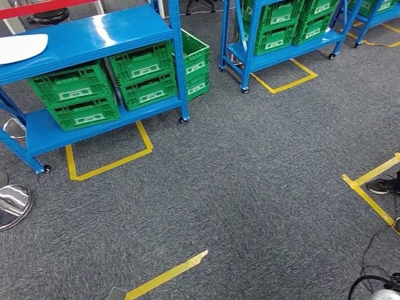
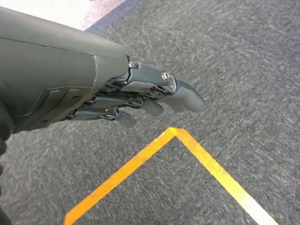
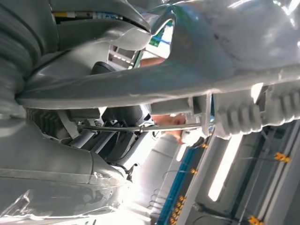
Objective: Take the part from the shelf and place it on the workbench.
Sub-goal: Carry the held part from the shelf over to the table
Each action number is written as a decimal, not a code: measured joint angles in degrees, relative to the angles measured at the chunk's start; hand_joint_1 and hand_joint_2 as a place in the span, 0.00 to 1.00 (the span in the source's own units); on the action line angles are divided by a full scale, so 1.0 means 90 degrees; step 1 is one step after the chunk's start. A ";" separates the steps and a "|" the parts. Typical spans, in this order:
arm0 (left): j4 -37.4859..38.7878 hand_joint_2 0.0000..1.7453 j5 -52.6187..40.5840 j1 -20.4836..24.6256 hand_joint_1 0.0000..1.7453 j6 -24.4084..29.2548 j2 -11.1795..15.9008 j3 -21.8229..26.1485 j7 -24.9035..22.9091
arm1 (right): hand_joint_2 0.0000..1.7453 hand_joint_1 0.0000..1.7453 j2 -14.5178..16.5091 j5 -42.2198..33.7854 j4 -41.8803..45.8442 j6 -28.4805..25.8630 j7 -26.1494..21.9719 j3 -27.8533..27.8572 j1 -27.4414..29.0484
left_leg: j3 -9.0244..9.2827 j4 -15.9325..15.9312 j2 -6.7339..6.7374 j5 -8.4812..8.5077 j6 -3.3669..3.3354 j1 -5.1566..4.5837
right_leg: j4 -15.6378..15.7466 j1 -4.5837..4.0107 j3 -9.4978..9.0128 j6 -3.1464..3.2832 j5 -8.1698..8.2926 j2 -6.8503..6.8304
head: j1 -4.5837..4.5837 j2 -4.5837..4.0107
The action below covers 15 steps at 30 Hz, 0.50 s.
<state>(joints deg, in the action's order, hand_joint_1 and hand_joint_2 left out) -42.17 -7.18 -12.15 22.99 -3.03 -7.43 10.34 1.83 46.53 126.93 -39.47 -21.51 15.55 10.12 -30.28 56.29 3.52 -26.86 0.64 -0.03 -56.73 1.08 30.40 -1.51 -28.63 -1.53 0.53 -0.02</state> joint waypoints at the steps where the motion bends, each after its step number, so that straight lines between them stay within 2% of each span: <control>1: -0.0011 1.00 -0.0028 -0.0009 0.00 -0.0005 -0.0001 0.0015 -0.0004 | 1.00 1.00 0.0012 -0.0019 0.0010 0.0000 -0.0016 0.0022 0.0000 | -0.0017 0.0068 -0.0032 -0.0072 0.0039 0.0013 | 0.0001 0.0003 -0.0006 0.0045 0.0021 0.0038 | -0.0003 0.0000; 3: -0.0034 1.00 -0.0088 -0.0036 0.00 -0.0022 -0.0004 0.0065 -0.0019 | 1.00 1.00 0.0040 -0.0059 0.0033 0.0000 -0.0049 0.0053 -0.0001 | -0.0212 0.0572 -0.0178 -0.0447 0.0103 0.0033 | 0.0007 0.0018 -0.0011 0.0129 0.0075 0.0111 | -0.0018 0.0000; 5: -0.0047 1.00 -0.0142 -0.0070 0.00 -0.0052 -0.0018 0.0119 -0.0035 | 1.00 1.00 0.0070 -0.0095 0.0043 0.0000 -0.0075 0.0076 0.0001 | -0.0573 0.1443 -0.0290 -0.0909 0.0125 0.0038 | 0.0002 0.0005 0.0026 0.0171 0.0103 0.0202 | -0.0028 0.0000; 6: -0.0052 1.00 -0.0169 -0.0091 0.00 -0.0067 -0.0025 0.0140 -0.0041 | 1.00 1.00 0.0090 -0.0111 0.0043 0.0000 -0.0084 0.0089 0.0003 | -0.0710 0.1762 -0.0304 -0.1007 0.0119 0.0037 | 0.0000 -0.0006 0.0039 0.0179 0.0110 0.0262 | -0.0028 0.0000; 7: -0.0060 1.00 -0.0195 -0.0111 0.00 -0.0080 -0.0034 0.0162 -0.0046 | 1.00 1.00 0.0111 -0.0123 0.0043 0.0000 -0.0096 0.0107 0.0004 | -0.0757 0.1867 -0.0310 -0.0973 0.0101 0.0034 | -0.0001 -0.0020 0.0046 0.0182 0.0114 0.0329 | -0.0029 0.0000; 8: -0.0071 1.00 -0.0224 -0.0129 0.00 -0.0089 -0.0041 0.0188 -0.0050 | 1.00 1.00 0.0131 -0.0135 0.0044 0.0000 -0.0106 0.0128 0.0004 | -0.0688 0.1713 -0.0325 -0.0810 0.0068 0.0029 | -0.0002 -0.0037 0.0045 0.0182 0.0119 0.0399 | -0.0028 0.0000; 9: -0.0082 1.00 -0.0251 -0.0142 0.00 -0.0096 -0.0047 0.0214 -0.0052 | 1.00 1.00 0.0149 -0.0144 0.0050 0.0000 -0.0113 0.0148 0.0003 | -0.0525 0.1347 -0.0377 -0.0561 0.0013 0.0018 | -0.0002 -0.0054 0.0040 0.0180 0.0123 0.0470 | -0.0030 0.0000; 11: -0.0109 1.00 -0.0303 -0.0159 0.00 -0.0111 -0.0052 0.0285 -0.0053 | 1.00 1.00 0.0182 -0.0175 0.0067 0.0000 -0.0123 0.0185 -0.0012 | -0.0158 0.0485 -0.0658 -0.0136 -0.0153 -0.0011 | -0.0009 -0.0066 0.0050 0.0165 0.0133 0.0592 | -0.0022 0.0000; 13: -0.0131 1.00 -0.0363 -0.0170 0.00 -0.0137 -0.0064 0.0361 -0.0055 | 1.00 1.00 0.0211 -0.0219 0.0087 -0.0001 -0.0135 0.0240 -0.0039 | -0.0002 0.0076 -0.0854 -0.0029 -0.0263 -0.0037 | -0.0021 -0.0046 0.0111 0.0114 0.0158 0.0708 | -0.0027 0.0000; 15: -0.0157 1.00 -0.0415 -0.0175 0.00 -0.0171 -0.0098 0.0425 -0.0056 | 1.00 1.00 0.0230 -0.0261 0.0109 -0.0002 -0.0137 0.0324 -0.0049 | 0.0019 -0.0023 -0.0766 -0.0013 -0.0266 -0.0026 | -0.0019 -0.0029 0.0185 0.0040 0.0189 0.0816 | -0.0038 0.0000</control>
<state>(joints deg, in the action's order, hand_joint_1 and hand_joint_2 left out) -43.58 -10.92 -13.72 21.46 -3.91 -3.61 9.84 3.90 44.18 127.92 -39.49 -22.75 18.46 9.68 -30.11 56.08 -3.38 -26.98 -1.75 -0.26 -56.90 0.82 32.07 -1.15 -26.93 5.82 0.19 -0.02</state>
